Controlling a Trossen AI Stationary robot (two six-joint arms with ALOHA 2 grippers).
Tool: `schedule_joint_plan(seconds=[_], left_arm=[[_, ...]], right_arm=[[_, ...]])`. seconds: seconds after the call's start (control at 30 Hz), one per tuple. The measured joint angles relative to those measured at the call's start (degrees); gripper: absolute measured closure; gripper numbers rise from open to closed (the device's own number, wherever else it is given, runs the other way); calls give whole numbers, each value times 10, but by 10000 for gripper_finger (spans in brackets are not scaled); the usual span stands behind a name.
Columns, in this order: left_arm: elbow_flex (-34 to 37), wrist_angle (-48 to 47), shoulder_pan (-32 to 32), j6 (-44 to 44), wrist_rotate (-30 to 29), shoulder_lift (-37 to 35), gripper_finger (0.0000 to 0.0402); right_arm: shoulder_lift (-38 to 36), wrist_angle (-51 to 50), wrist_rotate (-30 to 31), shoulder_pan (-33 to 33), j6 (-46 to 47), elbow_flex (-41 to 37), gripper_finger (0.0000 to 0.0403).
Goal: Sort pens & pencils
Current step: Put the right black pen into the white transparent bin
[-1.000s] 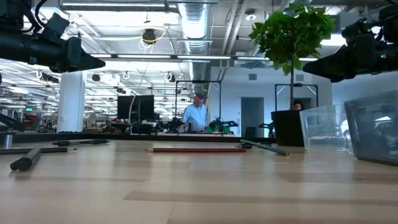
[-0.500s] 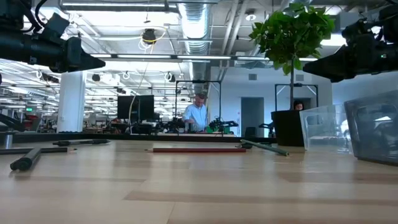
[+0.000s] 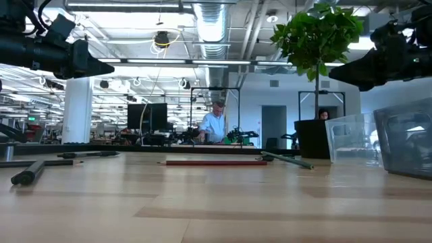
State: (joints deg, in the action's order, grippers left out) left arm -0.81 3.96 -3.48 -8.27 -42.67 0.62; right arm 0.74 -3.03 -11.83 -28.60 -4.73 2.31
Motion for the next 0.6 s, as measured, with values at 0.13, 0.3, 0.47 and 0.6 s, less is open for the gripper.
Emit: schedule_joint_plan(seconds=[0.13,0.3,0.47,0.6], left_arm=[[0,0,0,0,0,0,329],[0,0,0,1,0,0,329],[0,0,0,-10,0,0,329],[0,0,0,-25,0,0,329]], right_arm=[[0,0,1,0,2,0,233],[0,0,0,1,2,0,233],[0,-1,0,1,3,1,233],[3,0,-3,1,0,19,226]])
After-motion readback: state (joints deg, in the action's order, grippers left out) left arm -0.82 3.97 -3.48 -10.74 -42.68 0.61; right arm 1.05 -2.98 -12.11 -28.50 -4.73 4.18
